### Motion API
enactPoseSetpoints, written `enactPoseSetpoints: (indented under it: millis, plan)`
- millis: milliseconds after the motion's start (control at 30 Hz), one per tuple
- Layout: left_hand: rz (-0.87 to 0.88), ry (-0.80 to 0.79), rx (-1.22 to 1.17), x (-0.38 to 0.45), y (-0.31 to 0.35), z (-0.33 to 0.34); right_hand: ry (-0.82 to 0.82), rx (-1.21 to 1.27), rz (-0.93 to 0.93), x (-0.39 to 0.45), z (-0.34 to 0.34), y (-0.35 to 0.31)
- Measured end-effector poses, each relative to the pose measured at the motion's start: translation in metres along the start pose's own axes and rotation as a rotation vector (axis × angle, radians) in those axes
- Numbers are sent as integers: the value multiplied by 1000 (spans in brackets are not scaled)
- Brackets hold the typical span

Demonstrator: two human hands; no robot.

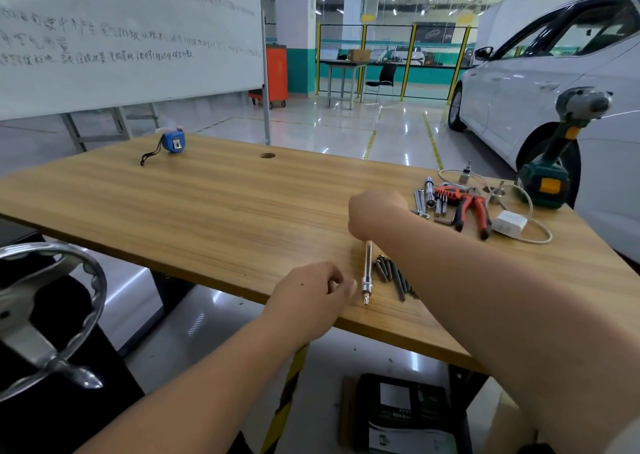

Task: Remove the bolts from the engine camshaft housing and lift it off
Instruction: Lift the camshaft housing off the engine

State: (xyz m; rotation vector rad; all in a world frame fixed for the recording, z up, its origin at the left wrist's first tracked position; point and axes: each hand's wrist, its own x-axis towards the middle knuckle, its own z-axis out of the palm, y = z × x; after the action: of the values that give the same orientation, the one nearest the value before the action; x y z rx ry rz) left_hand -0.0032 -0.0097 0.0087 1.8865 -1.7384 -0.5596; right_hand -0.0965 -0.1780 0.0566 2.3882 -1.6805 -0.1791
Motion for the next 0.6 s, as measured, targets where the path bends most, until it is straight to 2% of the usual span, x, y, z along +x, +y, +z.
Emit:
enactPoseSetpoints:
  millis: [267,433,600]
  plan:
    - [-44,33,145,-21,-37,-32,200,186,-214,-14,-37,-80]
    - [-121,118,232,-59,-85,-82,312,394,-532,-44,-89,-187]
    - [-239,319,298,-129,-123,-157,377,598,-856,-104,-153,-307]
